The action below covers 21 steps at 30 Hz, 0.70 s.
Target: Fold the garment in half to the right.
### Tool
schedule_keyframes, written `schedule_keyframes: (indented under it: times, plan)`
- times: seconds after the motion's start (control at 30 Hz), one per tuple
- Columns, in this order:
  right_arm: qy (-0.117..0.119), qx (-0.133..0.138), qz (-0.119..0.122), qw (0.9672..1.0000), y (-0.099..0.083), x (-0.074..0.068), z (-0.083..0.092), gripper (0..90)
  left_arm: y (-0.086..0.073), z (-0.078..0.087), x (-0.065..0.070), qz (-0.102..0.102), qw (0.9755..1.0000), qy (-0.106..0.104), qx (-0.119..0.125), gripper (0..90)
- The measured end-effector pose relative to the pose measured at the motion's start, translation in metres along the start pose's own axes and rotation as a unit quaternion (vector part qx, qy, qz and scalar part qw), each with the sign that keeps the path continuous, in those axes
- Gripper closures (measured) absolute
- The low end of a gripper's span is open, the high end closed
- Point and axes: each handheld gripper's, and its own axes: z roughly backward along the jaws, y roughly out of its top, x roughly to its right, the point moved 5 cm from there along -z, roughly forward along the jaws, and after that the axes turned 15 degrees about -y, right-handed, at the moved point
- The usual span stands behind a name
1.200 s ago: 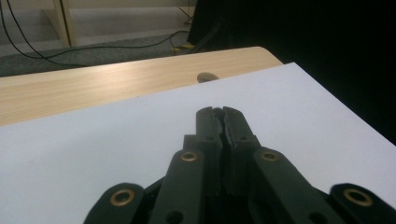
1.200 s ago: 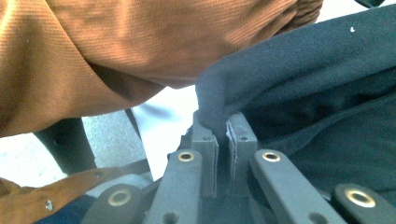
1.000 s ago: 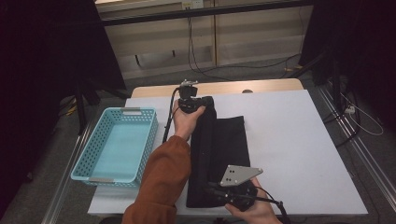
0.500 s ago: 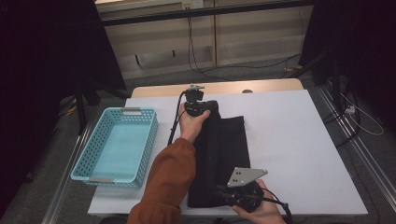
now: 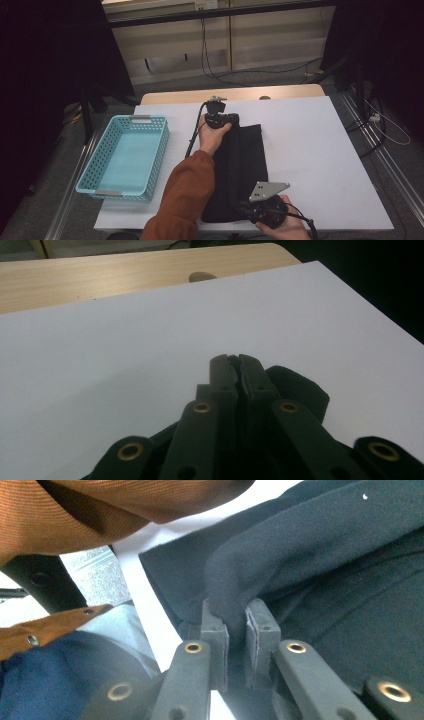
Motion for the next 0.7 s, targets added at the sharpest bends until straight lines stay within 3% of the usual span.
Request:
schedule_keyframes:
  times: [0.1,0.27,0.7]
  plan:
    - [-0.003,-0.005,-0.004,1.0,-0.002,0.002,0.001,80.7,-0.002,-0.003,0.0,0.006,0.9999,-0.01,-0.005,85.8]
    - [-0.006,-0.009,-0.007,0.9999,-0.007,0.006,0.003,79.6,-0.005,-0.009,0.0,-0.001,0.9999,-0.006,-0.014,85.8]
    - [-0.015,-0.012,-0.025,0.9995,-0.011,0.013,0.008,59.2,-0.007,-0.019,0.008,0.002,0.9996,-0.014,-0.023,85.0]
